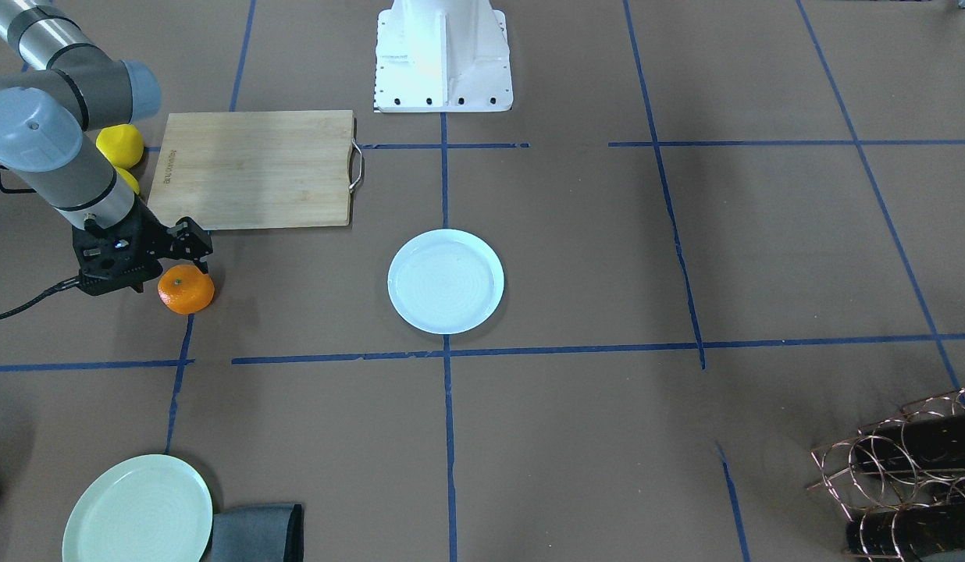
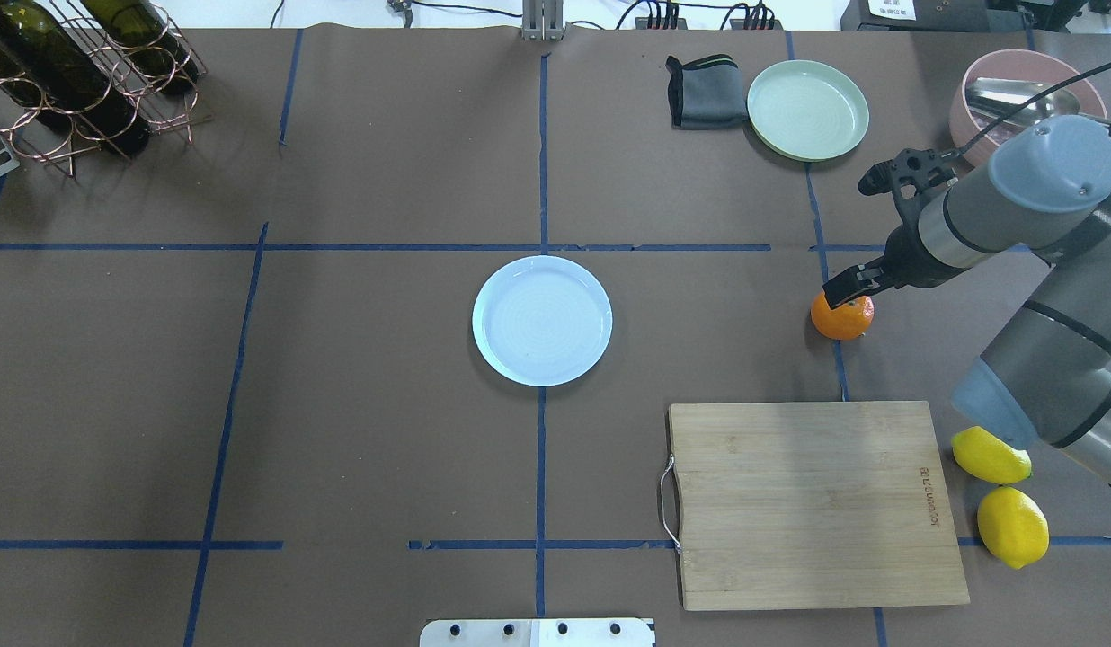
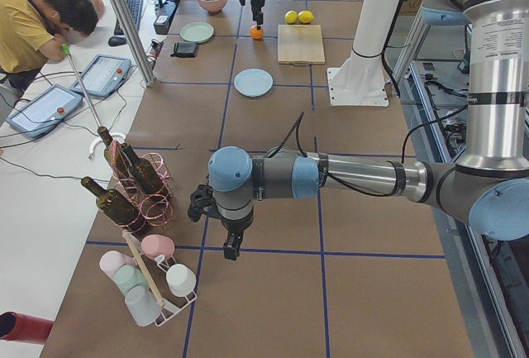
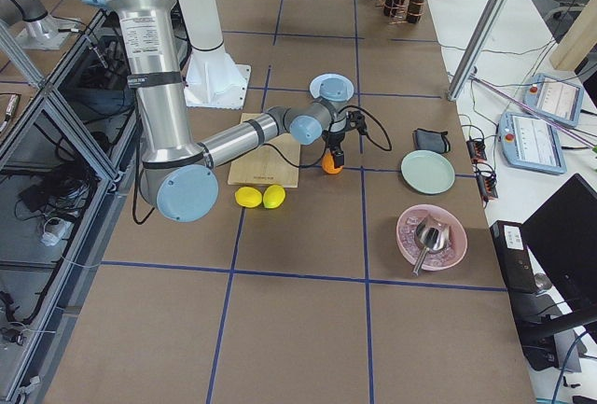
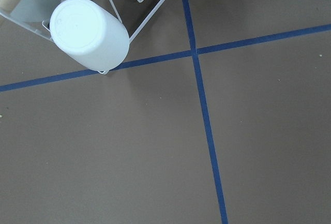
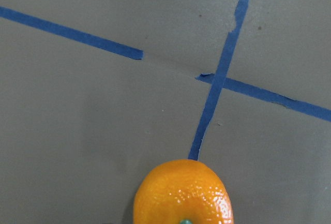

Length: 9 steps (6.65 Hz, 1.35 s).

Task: Pick orange to plate
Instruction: 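Reach the right gripper down over the orange and grasp it, then lift the orange with the right gripper and carry it over the plate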

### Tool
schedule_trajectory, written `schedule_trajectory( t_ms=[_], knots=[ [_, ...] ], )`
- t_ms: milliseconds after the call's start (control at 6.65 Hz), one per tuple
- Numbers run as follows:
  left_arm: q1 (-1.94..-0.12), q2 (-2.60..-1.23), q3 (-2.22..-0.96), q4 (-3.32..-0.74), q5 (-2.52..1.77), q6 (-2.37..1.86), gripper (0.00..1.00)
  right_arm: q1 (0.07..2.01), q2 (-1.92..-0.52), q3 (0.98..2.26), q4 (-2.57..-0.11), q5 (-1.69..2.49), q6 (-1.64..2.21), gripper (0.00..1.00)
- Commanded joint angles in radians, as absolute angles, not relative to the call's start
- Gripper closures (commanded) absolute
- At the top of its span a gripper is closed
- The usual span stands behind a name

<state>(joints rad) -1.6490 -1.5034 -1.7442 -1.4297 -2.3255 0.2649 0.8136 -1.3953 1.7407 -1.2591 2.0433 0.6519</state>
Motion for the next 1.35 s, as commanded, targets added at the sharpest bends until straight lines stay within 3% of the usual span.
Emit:
schedule_trajectory(
  t_ms=[0,301,451,602,752,903,1204],
  knots=[
    [-1.649,-1.505,-1.746,-1.43,-2.326,0.265,0.0,0.776,-1.39,1.698,-1.255,2.014,0.652,0.0],
    [-1.649,-1.506,-1.746,-1.431,-2.326,0.265,0.0,0.759,-1.361,1.658,-1.255,1.993,0.644,0.0],
    [-1.649,-1.506,-1.746,-1.431,-2.326,0.265,0.0,0.761,-1.348,1.661,-1.255,1.993,0.647,0.34],
    [-1.649,-1.506,-1.746,-1.431,-2.326,0.265,0.0,0.761,-1.347,1.663,-1.255,1.993,0.649,0.74],
    [-1.649,-1.508,-1.746,-1.431,-2.326,0.265,0.0,0.761,-1.329,1.689,-1.259,1.993,0.653,0.89],
    [-1.651,-1.508,-1.747,-1.431,-2.326,0.265,0.0,0.759,-1.278,1.695,-1.27,1.994,0.701,0.89],
    [-1.651,-1.508,-1.75,-1.431,-2.326,0.265,0.0,0.68,-1.026,1.654,-1.427,1.979,0.932,0.84]
  ],
)
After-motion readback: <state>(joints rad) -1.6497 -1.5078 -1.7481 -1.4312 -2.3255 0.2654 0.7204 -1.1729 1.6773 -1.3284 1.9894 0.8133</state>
